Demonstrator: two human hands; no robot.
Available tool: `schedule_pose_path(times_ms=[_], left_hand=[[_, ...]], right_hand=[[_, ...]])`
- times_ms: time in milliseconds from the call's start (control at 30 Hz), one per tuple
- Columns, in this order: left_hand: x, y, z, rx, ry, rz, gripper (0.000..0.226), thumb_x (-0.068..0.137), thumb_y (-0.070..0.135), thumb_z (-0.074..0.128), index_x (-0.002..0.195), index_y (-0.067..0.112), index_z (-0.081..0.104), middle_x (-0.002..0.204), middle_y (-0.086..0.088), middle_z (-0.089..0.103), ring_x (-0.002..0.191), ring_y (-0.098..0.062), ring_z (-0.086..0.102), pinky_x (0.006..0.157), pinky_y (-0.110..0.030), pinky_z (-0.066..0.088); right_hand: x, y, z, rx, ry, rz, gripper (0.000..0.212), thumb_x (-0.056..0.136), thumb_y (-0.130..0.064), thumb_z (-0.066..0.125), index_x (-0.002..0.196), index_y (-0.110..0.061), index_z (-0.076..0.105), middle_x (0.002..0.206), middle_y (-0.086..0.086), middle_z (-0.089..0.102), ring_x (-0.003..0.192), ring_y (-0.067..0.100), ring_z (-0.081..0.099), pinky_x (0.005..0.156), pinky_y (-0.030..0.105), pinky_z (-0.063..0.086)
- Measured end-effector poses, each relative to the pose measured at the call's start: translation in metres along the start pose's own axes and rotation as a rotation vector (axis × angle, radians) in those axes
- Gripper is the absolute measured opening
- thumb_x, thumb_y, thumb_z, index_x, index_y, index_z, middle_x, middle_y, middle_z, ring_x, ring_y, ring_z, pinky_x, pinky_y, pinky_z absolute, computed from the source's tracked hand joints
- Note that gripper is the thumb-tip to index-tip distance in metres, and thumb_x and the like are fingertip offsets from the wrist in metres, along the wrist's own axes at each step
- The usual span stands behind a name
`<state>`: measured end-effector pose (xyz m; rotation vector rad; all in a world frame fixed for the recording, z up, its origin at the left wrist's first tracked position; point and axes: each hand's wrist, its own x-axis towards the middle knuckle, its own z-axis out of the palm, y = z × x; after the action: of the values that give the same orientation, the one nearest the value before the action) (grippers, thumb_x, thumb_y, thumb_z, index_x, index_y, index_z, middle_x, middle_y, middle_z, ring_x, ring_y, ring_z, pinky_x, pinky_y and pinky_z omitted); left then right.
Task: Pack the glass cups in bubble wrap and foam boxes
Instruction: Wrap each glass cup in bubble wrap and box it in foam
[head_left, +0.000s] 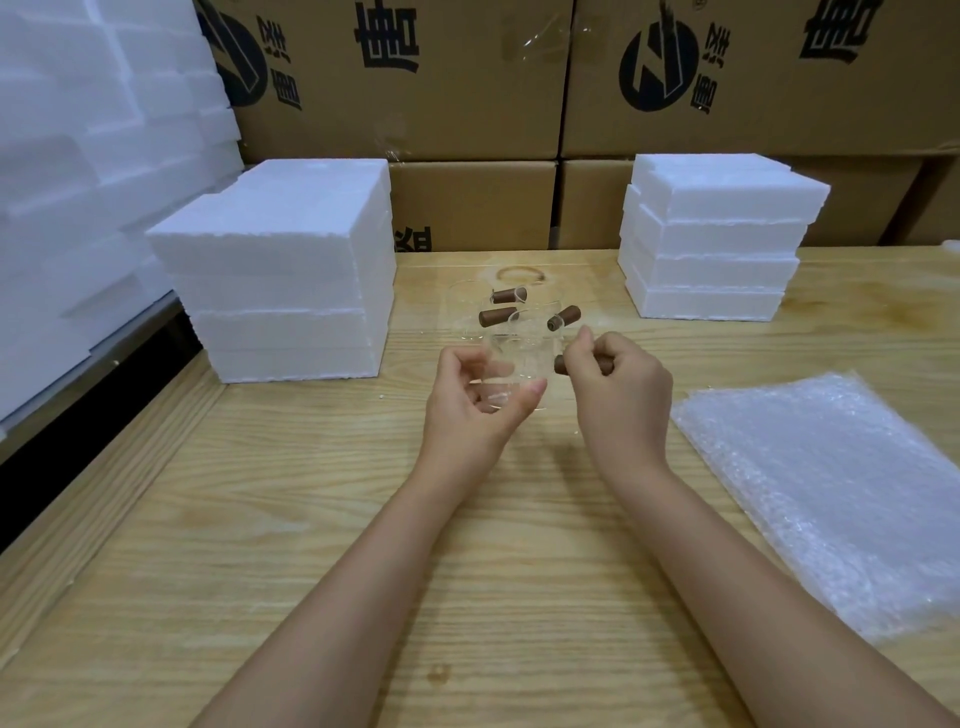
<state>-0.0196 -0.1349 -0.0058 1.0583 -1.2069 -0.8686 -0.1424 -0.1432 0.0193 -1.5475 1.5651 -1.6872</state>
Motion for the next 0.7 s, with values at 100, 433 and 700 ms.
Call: schedule_pose_path(times_ms=[100,433,700], left_hand=[[0.002,0.002,-0.001,-0.106,-0.080,-0.163,0.039,0.075,0.032,0.076,0.102,0.018,0.051,0.104,-0.014,0.066,0.073,-0.017,0.070,0.074,-0.029,0.058],[0.004,0.012,-0.009,-0.352,-0.372,-0.398,0.033,0.098,0.030,0.030,0.103,0.009,0.056,0.080,-0.006,0.061,0.062,-0.016,0.060,0.058,-0.028,0.047],[0.005,0.012,-0.011,-0.447,-0.385,-0.434,0.041,0.077,0.035,0.049,0.107,0.009,0.057,0.091,-0.010,0.064,0.073,-0.018,0.062,0.068,-0.027,0.052]], right_hand=[[-0.005,-0.001,0.000,-0.052,0.070,-0.246,0.031,0.088,-0.022,0.059,0.062,-0.007,0.053,0.048,-0.001,0.050,0.047,0.021,0.043,0.050,0.036,0.041],[-0.013,-0.012,0.006,-0.101,-0.072,-0.774,0.027,0.088,-0.025,0.058,0.077,0.000,0.061,0.063,-0.003,0.051,0.056,0.007,0.040,0.049,0.025,0.039],[-0.015,-0.017,0.006,0.043,-0.197,-0.629,0.039,0.095,-0.025,0.033,0.074,-0.006,0.060,0.065,-0.008,0.055,0.062,0.008,0.049,0.057,0.026,0.039]])
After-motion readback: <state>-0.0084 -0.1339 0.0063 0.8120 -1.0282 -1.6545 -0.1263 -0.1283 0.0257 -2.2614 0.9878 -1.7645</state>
